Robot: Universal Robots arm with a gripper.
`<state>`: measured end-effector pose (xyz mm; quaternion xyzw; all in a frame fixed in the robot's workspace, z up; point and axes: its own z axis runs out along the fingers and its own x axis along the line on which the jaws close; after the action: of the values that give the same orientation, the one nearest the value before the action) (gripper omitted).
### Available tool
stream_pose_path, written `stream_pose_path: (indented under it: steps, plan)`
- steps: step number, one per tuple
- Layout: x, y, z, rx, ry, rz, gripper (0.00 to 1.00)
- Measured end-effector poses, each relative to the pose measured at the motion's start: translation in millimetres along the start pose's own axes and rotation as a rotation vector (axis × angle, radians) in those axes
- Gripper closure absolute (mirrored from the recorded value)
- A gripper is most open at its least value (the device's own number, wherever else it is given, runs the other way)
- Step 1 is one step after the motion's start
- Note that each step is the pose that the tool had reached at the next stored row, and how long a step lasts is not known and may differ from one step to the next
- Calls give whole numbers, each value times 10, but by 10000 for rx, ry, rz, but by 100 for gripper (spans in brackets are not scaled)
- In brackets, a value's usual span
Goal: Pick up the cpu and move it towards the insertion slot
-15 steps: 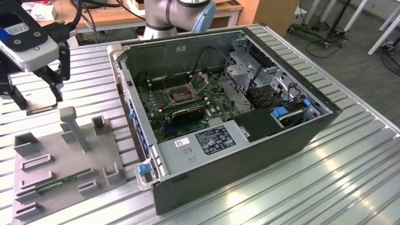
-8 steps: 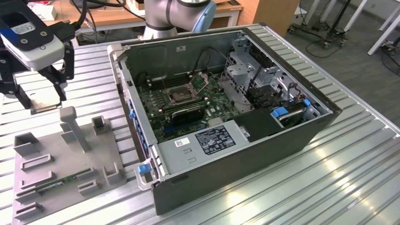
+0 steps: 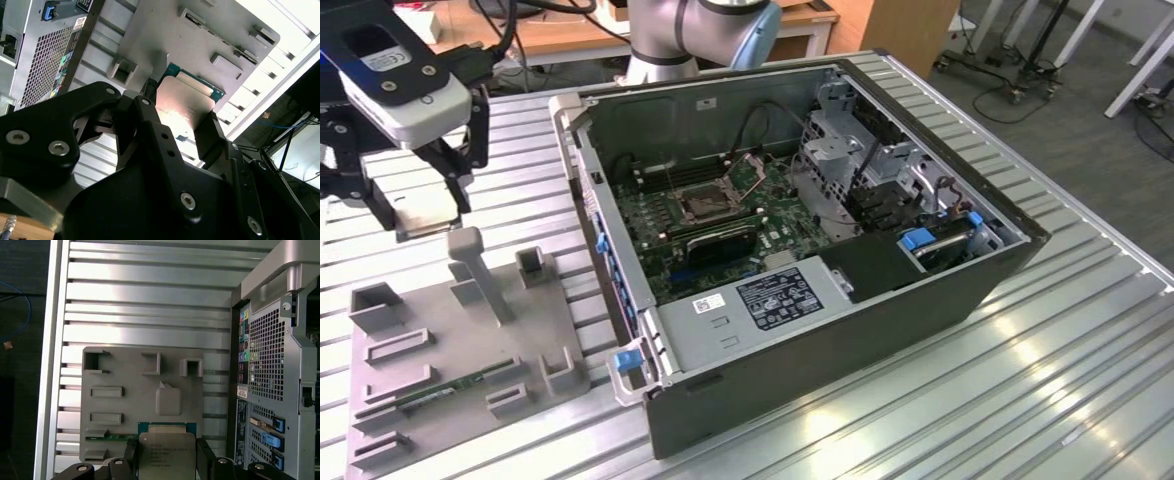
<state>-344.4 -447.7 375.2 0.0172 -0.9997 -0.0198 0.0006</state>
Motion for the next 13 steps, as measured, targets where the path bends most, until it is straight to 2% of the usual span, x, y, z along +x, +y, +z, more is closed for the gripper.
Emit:
stream_pose_path:
  steps: [13]
  plan:
    - [-142, -5, 0, 0, 0, 1, 45]
